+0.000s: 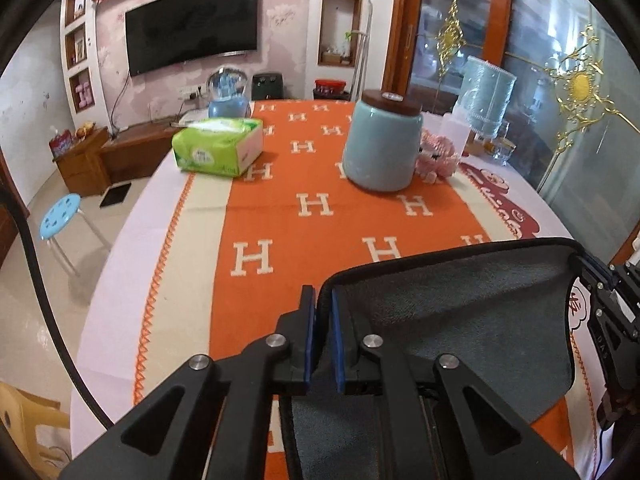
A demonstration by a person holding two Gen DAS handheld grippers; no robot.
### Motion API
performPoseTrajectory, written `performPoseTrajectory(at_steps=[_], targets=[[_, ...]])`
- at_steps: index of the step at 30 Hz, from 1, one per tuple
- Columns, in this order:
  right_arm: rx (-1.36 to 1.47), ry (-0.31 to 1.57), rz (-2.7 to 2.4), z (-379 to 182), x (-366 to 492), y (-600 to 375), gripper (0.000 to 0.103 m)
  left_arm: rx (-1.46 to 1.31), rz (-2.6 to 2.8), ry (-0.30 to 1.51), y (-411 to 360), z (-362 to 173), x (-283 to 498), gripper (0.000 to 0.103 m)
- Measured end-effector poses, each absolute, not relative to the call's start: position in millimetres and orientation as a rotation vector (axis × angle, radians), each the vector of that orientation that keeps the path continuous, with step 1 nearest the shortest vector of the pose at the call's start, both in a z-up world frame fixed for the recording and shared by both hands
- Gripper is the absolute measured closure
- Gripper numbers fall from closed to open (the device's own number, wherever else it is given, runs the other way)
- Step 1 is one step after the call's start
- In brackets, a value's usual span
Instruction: Fold towel
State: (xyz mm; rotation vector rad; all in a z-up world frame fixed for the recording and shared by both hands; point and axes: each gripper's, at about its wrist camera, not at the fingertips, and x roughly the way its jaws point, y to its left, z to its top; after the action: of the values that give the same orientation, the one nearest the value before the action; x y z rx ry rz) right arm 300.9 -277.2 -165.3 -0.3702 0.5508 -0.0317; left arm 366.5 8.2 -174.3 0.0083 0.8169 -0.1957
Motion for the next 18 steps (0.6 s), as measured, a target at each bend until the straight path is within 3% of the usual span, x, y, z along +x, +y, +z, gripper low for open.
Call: performPoseTrajectory(at_steps=[2,7,10,14,18], targets=[[-0.363,0.563,-0.035,-168,304,-277,0.094,0.006,-0.183,0.824,8,-177,368,0.072],[-0.348,0.591,-0.018,-170,305,-275,0.08,0.018,-0.193,0.823,8,-171,364,0.067],[-0.357,0.59,-0.026,-169,304,-273,0.073,0.02,-0.18,0.817,11,-164,358,0.057],[-0.36,0.592,-0.04,-164,298,-272,0.061,0.002,-0.167,0.816,20,-155,346,0.051],[-0.36,0.572,-0.051,-153,283,-268,0.054,0.007,-0.17,0.815,27,-146,324,0.05]])
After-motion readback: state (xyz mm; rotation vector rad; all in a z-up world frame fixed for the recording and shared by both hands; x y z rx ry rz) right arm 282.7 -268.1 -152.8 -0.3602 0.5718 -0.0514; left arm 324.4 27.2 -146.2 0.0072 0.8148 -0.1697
